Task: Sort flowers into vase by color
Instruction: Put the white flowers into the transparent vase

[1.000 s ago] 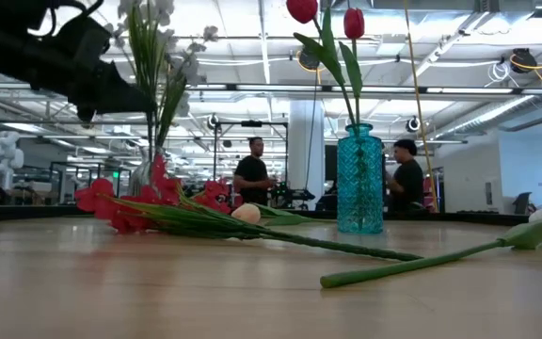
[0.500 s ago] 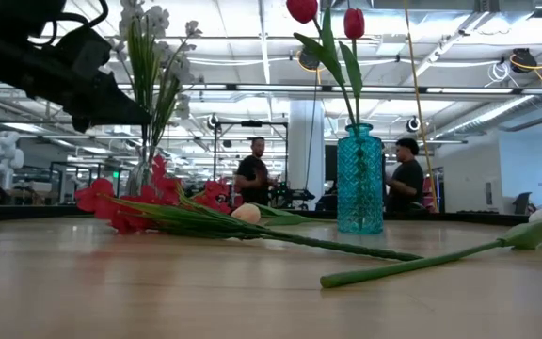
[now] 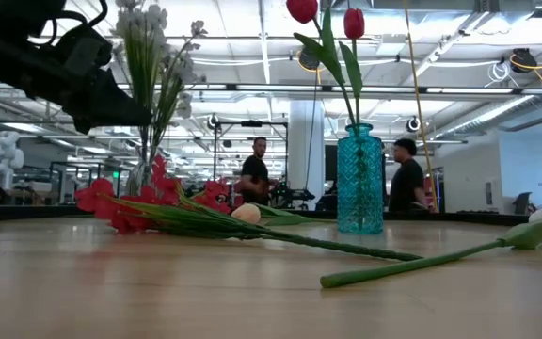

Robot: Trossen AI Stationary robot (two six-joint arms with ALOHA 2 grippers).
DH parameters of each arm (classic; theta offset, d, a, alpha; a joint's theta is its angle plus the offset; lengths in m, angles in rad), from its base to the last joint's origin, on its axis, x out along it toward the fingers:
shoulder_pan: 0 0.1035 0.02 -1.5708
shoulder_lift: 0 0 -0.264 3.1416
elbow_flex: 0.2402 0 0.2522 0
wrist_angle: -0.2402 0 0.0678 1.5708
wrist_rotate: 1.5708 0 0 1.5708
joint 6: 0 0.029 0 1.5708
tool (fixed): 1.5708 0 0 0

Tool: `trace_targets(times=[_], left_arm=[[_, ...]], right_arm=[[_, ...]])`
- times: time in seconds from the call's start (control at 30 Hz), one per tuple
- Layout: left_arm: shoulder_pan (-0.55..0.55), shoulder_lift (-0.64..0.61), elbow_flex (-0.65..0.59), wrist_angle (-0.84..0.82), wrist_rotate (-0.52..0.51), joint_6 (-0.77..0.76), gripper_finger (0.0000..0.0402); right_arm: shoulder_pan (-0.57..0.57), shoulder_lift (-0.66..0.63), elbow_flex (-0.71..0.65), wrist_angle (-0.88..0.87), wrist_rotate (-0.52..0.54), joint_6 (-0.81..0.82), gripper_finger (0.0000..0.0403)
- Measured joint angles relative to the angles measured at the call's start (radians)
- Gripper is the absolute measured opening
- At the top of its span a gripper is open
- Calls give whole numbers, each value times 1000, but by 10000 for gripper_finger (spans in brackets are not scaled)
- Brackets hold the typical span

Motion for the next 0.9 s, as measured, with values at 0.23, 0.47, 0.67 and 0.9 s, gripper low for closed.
trace_targets(times=[0.23,0.47,0.67,0.9], left_arm=[[0,0,0,0,0,4,183],[-1,-1,23,-43,-1,8,193],[-1,-2,134,-274,-2,30,193],[-1,-3,244,-493,20,26,193]], right_arm=[[-2,0,0,-6,0,-7,0],[-3,0,0,-18,0,-3,0],[-23,0,0,-17,-1,-3,0],[-42,0,0,-16,-1,-8,0]])
